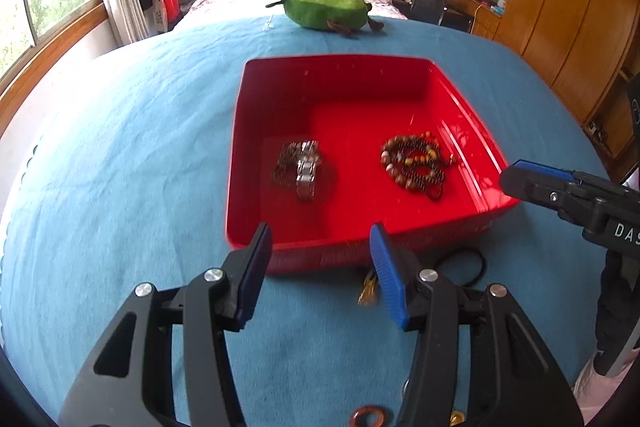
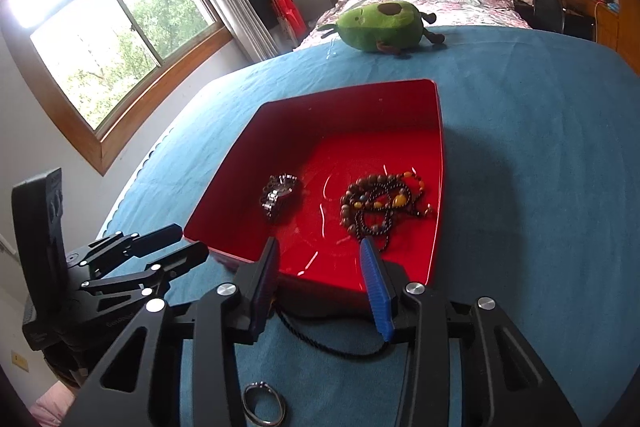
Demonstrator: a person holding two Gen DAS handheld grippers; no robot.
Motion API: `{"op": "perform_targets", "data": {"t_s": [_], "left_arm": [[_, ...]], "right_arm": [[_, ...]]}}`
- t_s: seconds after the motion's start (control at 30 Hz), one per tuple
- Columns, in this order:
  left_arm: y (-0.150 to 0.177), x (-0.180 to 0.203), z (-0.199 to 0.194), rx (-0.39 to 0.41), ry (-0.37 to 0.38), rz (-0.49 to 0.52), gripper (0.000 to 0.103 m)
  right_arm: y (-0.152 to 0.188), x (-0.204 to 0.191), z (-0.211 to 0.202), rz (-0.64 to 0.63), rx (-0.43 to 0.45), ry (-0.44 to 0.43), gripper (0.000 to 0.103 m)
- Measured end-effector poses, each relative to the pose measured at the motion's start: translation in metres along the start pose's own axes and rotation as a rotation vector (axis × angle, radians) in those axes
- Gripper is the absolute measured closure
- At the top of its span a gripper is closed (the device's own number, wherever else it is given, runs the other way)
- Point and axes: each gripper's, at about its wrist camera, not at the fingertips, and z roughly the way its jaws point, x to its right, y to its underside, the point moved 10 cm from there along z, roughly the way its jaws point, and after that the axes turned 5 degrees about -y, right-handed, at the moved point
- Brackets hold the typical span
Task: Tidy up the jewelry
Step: 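Grasp the small silver key ring with the right tool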
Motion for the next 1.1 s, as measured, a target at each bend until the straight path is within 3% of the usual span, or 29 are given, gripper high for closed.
{"op": "perform_targets", "data": {"t_s": [0.23,0.67,1.1], "left_arm": [[0.035,-0.008,-0.008,-0.021,-0.001,0.002,0.053],[0.122,-0.014,-0.009,-0.12,0.08,0.05,0.053],[0.144,-0.014,-0.001,-0.14,0.089,0.063,0.053]], "right_arm": [[0.029,-0.007,-0.007,-0.011,-0.01,-0.016,0.065],[0.11,-0.025,0.004,0.001,-0.083,-0.095,0.066],[0.13,-0.025,0.014,0.02,-0.114,-0.096,0.066]]}}
